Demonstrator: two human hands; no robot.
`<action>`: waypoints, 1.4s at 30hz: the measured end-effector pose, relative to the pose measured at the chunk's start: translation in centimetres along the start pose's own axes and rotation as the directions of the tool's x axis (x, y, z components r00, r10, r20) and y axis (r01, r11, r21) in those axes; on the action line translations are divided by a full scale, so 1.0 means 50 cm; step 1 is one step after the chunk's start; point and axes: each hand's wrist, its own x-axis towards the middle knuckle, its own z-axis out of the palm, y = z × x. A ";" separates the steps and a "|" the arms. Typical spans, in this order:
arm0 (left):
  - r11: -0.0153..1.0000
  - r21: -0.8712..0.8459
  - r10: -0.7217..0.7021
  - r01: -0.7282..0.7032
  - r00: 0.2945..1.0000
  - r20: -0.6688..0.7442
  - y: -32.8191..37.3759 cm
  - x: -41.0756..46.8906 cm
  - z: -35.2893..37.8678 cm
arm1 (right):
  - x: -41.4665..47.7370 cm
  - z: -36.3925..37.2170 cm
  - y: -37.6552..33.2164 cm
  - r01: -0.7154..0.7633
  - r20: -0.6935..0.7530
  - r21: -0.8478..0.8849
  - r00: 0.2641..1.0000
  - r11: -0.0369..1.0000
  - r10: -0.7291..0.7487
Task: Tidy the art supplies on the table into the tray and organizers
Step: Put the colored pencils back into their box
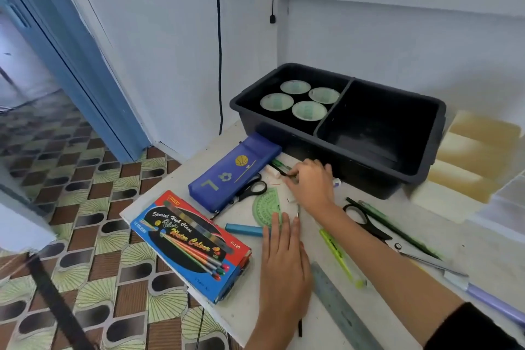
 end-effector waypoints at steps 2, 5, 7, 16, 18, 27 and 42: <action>1.000 0.008 -0.004 0.004 1.000 0.001 0.001 0.000 0.000 | 0.003 0.003 -0.003 0.005 0.000 -0.062 1.000 0.998 -0.005; 1.000 0.009 -0.008 0.008 1.000 0.021 0.000 0.001 -0.003 | 0.000 0.006 -0.008 0.002 0.002 -0.068 1.000 0.998 -0.002; 1.000 0.001 -0.002 0.002 1.000 0.027 -0.001 0.000 -0.005 | -0.011 0.005 -0.005 -0.065 -0.035 0.076 0.997 0.995 0.068; 0.987 -0.161 0.011 -0.007 1.000 0.023 -0.004 -0.001 -0.015 | -0.128 -0.105 0.036 -0.074 -0.195 0.818 0.897 0.570 0.397; 0.979 -0.201 0.029 -0.026 1.000 0.012 -0.005 -0.004 -0.021 | -0.157 -0.142 0.049 -0.058 -0.194 0.890 0.850 0.453 0.490; 0.926 -0.363 0.072 -0.105 0.992 -0.104 0.027 -0.029 -0.048 | -0.327 -0.299 0.189 0.005 -0.079 0.996 0.551 0.092 0.831; 0.726 -0.494 0.582 -0.478 0.810 0.070 0.328 -0.268 -0.042 | -0.695 -0.414 0.384 -0.084 -0.076 0.991 0.271 0.102 0.960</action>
